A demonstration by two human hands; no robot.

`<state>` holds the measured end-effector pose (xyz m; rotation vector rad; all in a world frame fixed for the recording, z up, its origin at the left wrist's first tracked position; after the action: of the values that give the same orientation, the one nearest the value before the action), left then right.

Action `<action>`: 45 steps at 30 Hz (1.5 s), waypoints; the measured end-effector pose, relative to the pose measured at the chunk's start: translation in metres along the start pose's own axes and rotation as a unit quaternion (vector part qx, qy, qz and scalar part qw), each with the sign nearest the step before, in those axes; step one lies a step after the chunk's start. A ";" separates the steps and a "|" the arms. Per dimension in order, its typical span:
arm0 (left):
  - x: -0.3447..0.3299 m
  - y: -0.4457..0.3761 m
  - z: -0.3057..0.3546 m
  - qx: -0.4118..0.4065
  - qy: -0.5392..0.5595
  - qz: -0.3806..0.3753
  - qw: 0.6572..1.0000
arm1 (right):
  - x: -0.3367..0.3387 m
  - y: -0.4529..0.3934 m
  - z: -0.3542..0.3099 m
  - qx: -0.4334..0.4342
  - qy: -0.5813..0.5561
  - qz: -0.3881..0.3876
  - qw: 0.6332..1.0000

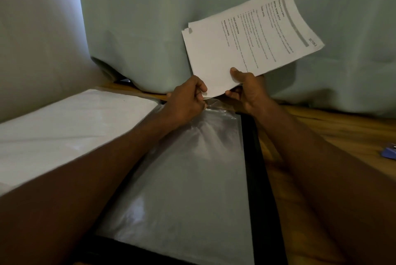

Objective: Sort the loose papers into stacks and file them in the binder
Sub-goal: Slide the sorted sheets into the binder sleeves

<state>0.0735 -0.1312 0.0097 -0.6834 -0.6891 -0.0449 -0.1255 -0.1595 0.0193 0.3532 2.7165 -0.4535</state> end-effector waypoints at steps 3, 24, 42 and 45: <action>0.003 0.001 0.002 -0.010 -0.027 0.045 0.999 | 0.002 0.002 0.005 0.010 0.002 0.002 1.000; 0.010 -0.005 -0.011 0.017 0.009 0.045 0.999 | 0.022 0.003 -0.009 -0.006 0.153 -0.062 0.986; 0.036 -0.009 -0.030 0.024 -0.166 0.002 0.986 | -0.015 0.003 -0.027 -0.015 0.276 -0.125 0.953; 0.035 -0.007 -0.041 0.047 -0.196 -0.046 0.978 | -0.018 0.006 -0.022 -0.016 0.323 -0.159 0.933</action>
<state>0.1221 -0.1548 0.0119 -0.5740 -1.0964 0.0383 -0.1139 -0.1493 0.0437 0.0451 3.4455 -0.4326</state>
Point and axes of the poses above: each hand's wrist, its own y-axis away from the middle knuckle, its own x-axis out of the back of the hand, z = x × y, the point moved 7 cm from there along -y, towards the middle knuckle, and after that the axes turned 3 degrees about -y, right-handed, at the moved point
